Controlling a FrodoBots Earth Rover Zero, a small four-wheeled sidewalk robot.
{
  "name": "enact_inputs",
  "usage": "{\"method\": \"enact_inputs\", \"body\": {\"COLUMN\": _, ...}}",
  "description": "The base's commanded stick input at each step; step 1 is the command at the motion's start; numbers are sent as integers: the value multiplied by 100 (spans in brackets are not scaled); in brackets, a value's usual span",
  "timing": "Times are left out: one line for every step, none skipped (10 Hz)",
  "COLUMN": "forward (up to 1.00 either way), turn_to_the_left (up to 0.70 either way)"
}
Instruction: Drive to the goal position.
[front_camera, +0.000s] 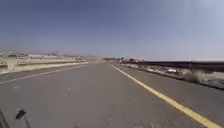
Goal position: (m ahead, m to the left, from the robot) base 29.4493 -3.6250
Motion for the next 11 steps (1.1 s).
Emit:
{"method": "enact_inputs", "body": {"forward": 100, "turn_to_the_left": 0}}
{"method": "enact_inputs", "body": {"forward": 100, "turn_to_the_left": 0}}
{"method": "enact_inputs", "body": {"forward": 100, "turn_to_the_left": 0}}
{"method": "enact_inputs", "body": {"forward": 100, "turn_to_the_left": 0}}
{"method": "enact_inputs", "body": {"forward": 100, "turn_to_the_left": 0}}
{"method": "enact_inputs", "body": {"forward": 100, "turn_to_the_left": 0}}
{"method": "enact_inputs", "body": {"forward": 100, "turn_to_the_left": 0}}
{"method": "enact_inputs", "body": {"forward": 100, "turn_to_the_left": 0}}
{"method": "enact_inputs", "body": {"forward": 100, "turn_to_the_left": 0}}
{"method": "enact_inputs", "body": {"forward": 100, "turn_to_the_left": 0}}
{"method": "enact_inputs", "body": {"forward": 100, "turn_to_the_left": 0}}
